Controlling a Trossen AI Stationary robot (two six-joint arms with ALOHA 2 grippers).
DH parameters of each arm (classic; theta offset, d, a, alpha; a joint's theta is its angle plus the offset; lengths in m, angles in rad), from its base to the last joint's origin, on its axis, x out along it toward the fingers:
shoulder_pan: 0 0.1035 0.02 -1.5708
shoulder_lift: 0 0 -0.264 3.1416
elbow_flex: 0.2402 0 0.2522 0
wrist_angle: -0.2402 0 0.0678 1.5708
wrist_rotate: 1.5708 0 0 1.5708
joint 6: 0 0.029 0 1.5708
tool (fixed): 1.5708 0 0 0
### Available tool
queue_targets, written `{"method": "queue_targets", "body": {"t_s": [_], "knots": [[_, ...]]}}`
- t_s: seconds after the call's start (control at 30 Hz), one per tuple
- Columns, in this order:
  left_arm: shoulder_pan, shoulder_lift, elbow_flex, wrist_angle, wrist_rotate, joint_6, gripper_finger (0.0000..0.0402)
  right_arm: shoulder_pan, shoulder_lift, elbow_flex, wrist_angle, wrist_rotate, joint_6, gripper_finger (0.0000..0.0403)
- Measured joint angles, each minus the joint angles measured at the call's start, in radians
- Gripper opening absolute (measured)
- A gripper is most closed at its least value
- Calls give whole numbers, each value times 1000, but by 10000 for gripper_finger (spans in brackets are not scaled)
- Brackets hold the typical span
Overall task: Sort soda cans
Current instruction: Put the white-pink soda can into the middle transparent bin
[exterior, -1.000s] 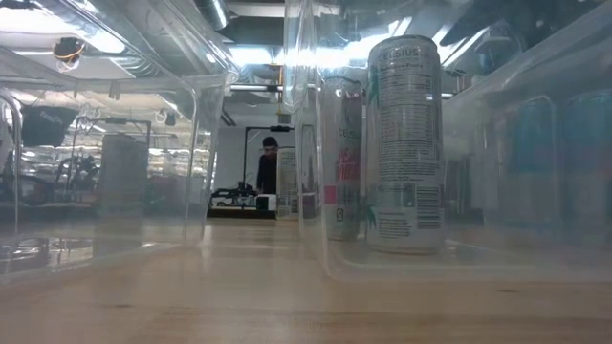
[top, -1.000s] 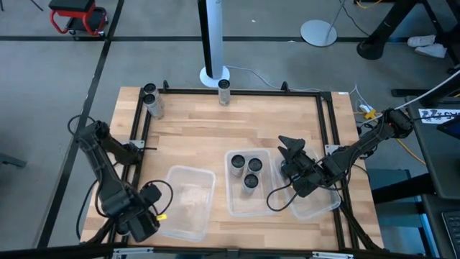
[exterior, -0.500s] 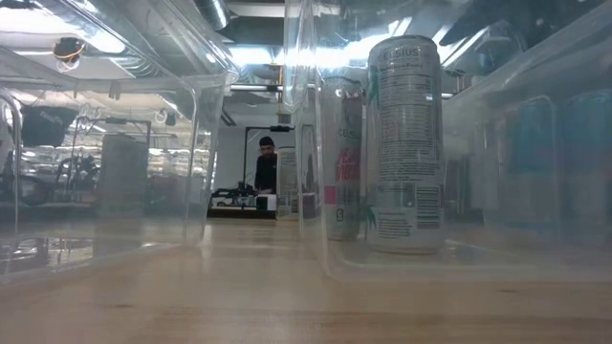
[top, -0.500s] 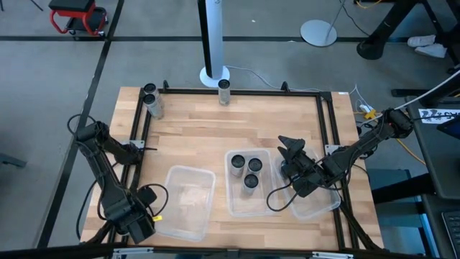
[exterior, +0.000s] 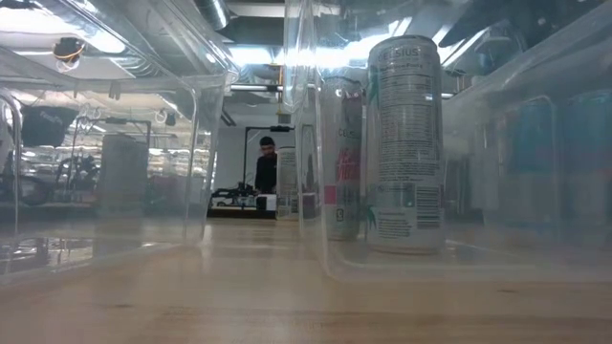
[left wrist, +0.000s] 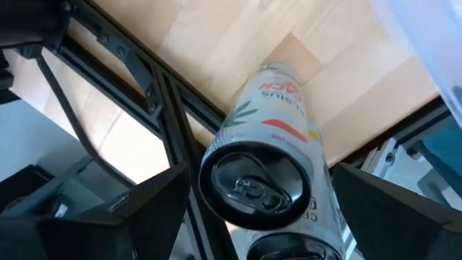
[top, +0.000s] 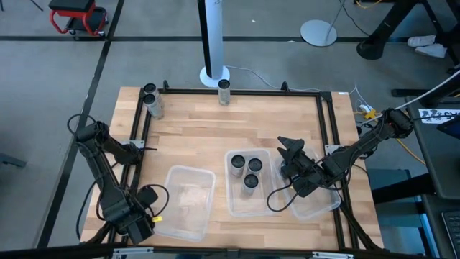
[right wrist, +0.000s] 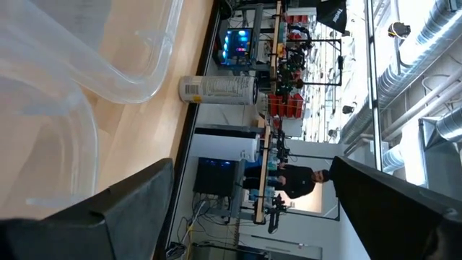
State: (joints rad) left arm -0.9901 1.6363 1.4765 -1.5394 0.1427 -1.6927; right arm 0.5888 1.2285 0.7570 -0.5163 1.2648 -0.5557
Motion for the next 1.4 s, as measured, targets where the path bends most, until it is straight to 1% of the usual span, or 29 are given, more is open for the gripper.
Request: {"method": "queue_targets", "body": {"t_s": [0.13, 0.27, 0.53, 0.87, 1.17, 1.4], "knots": [[0, 0, -31, 8, -3, 2, 327, 0, 0, 0, 0, 0, 0, 372], [1, 0, -91, 19, 51, 32, 327, 0, 0, 0, 0, 0, 0, 372], [2, 0, -146, 84, 57, 68, 325, 0, 0, 0, 0, 0, 0, 372], [2, 0, -151, 89, 61, 73, 296, 0, 0, 0, 0, 0, 0, 372], [4, 0, -150, 87, 62, 95, 256, 0, 0, 0, 0, 0, 0, 372], [34, 0, -150, 79, 60, 130, 253, 0, 0, 0, 0, 0, 0, 372]]}}
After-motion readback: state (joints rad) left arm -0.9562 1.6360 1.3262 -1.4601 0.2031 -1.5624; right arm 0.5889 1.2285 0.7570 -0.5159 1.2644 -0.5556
